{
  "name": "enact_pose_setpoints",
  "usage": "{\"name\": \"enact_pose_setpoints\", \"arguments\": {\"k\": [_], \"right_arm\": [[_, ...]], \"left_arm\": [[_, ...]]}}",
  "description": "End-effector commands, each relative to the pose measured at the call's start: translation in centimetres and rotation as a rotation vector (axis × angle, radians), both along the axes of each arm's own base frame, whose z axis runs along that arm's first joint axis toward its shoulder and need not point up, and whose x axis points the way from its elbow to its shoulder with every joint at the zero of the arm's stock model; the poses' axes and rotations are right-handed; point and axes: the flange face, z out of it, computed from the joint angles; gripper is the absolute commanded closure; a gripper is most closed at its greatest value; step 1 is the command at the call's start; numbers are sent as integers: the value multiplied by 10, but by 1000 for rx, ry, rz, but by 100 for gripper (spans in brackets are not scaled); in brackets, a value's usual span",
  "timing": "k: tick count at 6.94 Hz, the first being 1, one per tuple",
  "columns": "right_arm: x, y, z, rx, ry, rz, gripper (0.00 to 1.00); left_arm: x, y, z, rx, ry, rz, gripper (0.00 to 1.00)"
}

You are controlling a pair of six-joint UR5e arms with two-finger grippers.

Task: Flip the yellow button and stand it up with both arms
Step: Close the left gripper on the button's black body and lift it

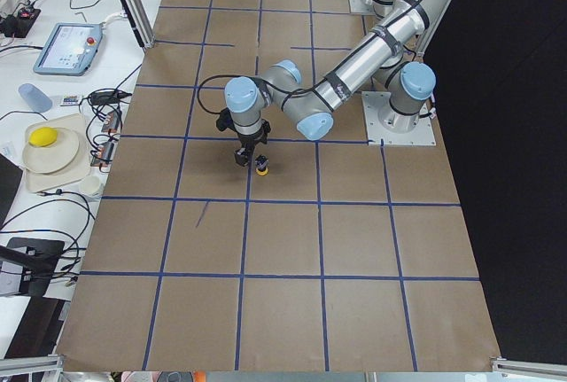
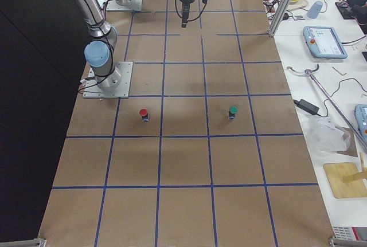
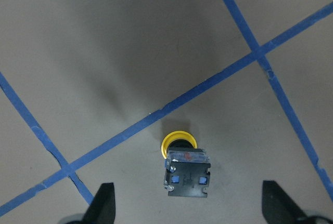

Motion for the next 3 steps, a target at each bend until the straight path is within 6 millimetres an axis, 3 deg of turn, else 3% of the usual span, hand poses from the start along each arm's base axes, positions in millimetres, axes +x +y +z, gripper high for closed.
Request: {"name": "enact_pose_setpoints", "arguments": {"k": [1,3], "right_arm": [[0,0,0,1,1,0,0],[0,0,0,1,0,2,0]], "left_arm": [[-5,8,-24,-15,-18,-10,2],[-9,12,-33,1,-7,-13,3]]}}
